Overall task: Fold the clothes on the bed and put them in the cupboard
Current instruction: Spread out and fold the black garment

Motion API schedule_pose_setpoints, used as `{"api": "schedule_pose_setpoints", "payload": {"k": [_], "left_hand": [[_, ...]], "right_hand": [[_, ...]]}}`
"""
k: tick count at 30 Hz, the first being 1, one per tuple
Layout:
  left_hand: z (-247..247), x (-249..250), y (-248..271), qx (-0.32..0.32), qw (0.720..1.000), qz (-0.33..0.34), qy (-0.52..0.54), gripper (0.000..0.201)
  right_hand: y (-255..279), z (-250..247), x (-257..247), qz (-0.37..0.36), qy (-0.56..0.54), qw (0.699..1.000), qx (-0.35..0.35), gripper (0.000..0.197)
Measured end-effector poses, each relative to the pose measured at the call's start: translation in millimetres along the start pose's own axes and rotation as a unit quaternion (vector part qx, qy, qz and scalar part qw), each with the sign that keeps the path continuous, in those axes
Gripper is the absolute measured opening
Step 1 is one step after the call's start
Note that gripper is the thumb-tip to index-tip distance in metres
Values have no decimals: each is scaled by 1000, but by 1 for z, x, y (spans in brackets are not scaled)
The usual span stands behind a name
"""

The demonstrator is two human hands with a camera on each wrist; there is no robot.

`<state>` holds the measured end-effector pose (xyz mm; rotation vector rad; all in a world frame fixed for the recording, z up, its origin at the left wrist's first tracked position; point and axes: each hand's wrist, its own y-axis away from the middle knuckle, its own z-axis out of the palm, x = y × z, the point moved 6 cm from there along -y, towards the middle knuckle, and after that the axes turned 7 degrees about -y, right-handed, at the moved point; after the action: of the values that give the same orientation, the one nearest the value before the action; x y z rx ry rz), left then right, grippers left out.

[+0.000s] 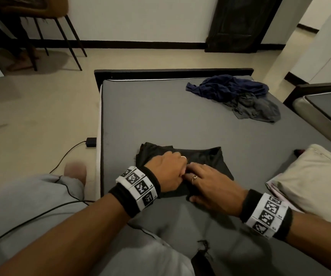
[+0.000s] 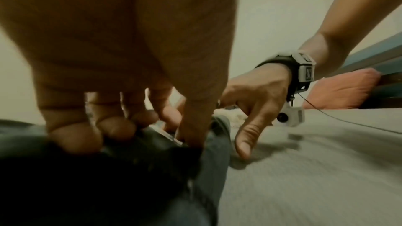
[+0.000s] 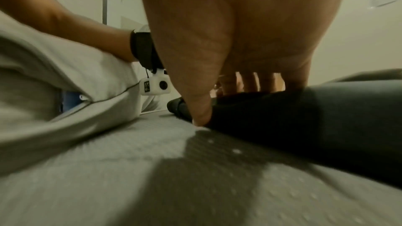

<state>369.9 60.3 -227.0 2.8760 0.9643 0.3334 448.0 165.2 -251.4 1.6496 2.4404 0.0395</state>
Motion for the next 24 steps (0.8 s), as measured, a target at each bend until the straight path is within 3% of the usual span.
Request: {"api": "schedule_pose_setpoints", "payload": {"k": [3, 7, 10, 12, 15, 18, 21, 24], "left_hand": [[20, -13, -5, -29, 997, -14, -72, 49], [22, -33, -9, -19, 992, -74, -97, 95], [30, -50, -7, -53, 982, -141, -118, 122], [33, -58, -5, -67, 976, -164, -127, 132], [26, -52, -6, -39, 983, -123, -133, 134], [22, -35, -9, -22, 993, -51, -101, 114], [17, -31, -13, 3, 997, -45, -68, 86], [18, -38, -16, -17, 996, -61, -64, 79]], "right_hand": [[-1, 4, 24, 62, -29, 998, -3, 88], [-6, 17, 56, 94, -76, 989, -84, 114], [-10, 14, 73, 92, -101, 988, -77, 111], [-13, 0, 83, 106, -174, 979, -33, 98], [-8, -26, 112, 142, -228, 959, 91, 61], [-3, -32, 137, 147, -196, 967, 75, 18], [-4, -26, 148, 151, -228, 962, 23, 5], [-12, -26, 150, 125, -261, 957, 16, 7]]}}
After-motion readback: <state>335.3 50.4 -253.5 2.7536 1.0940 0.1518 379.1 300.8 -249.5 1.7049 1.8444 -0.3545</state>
